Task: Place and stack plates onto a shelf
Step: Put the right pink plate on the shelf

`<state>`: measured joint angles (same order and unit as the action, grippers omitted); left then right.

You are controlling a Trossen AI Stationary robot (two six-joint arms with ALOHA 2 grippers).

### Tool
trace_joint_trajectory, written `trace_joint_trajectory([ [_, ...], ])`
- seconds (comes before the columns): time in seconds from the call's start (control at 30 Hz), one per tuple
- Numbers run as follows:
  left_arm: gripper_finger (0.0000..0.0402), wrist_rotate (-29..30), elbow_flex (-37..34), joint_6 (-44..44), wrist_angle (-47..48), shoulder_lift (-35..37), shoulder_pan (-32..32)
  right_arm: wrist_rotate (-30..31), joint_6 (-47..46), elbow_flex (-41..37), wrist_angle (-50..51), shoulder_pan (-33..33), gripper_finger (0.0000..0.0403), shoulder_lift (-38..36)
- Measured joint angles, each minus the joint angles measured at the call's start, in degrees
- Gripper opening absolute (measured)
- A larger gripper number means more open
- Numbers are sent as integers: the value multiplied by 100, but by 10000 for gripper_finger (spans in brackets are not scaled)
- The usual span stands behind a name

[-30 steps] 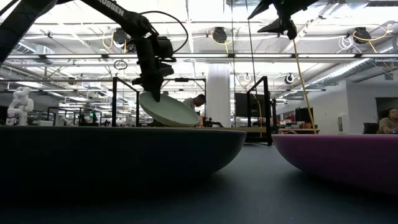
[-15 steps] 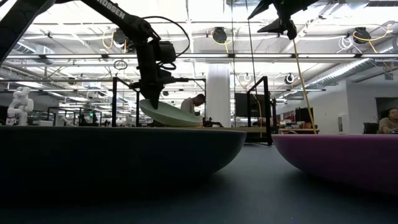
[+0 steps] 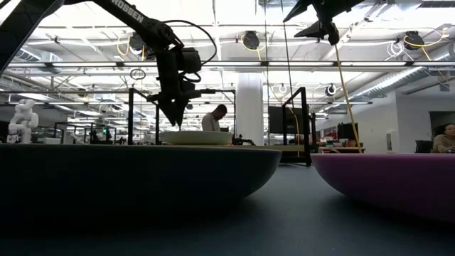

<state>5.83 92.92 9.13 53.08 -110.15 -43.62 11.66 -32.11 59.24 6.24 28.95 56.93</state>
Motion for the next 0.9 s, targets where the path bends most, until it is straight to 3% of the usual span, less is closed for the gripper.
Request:
trace_joint_trajectory([
  [0.13, 124, -247, 27, 4, -38, 0, 49, 1, 9, 0, 1, 0, 246, 0],
  [0.27, 124, -1164, 122, -599, -171, -27, 441, 4, 128, 0, 2, 0, 246, 0],
  [0.4, 124, -1175, 107, -1034, -391, -45, 1010, 7, 212, 0, 2, 36, 246, 0],
  [0.6, 124, -945, 118, -711, -970, -42, 1588, 7, -13, 0, 2, 111, 246, 0],
  [0.9, 121, -1148, 509, -899, -1266, -24, 1677, -146, -31, 0, -54, 111, 246, 0],
])
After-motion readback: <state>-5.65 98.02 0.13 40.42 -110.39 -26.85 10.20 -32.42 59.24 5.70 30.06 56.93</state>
